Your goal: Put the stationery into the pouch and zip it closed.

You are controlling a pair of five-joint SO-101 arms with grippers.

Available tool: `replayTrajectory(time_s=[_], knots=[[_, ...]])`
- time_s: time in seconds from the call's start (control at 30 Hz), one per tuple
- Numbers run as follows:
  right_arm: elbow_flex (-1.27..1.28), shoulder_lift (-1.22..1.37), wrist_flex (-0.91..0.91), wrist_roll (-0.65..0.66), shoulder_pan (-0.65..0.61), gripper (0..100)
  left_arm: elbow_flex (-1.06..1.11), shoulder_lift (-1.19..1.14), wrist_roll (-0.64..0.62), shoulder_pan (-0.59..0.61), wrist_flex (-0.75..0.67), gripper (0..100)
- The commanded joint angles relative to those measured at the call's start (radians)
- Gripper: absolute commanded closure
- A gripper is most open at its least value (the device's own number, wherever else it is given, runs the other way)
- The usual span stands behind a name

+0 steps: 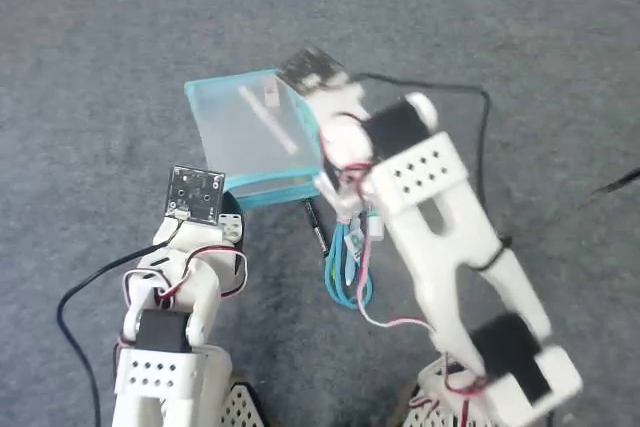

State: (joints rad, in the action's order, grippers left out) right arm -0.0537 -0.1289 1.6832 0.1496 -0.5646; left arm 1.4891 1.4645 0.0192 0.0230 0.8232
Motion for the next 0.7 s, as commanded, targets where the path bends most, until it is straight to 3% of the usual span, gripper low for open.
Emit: replayTrajectory(time_s=[0.0,0.27,0.67], knots=[[0.387,-0.145,-0.225,0.009,0.084,77.5,-0.016,0.009,-0.011,0.006,-0.028,99],[0.608,-0.136,-0.466,-0.032,0.094,77.5,-0.038,0.011,-0.011,0.164,-0.028,99],[0.615,-0.134,-0.562,-0.158,0.093,77.5,-0.039,0.011,0.032,0.21,-0.029,99]])
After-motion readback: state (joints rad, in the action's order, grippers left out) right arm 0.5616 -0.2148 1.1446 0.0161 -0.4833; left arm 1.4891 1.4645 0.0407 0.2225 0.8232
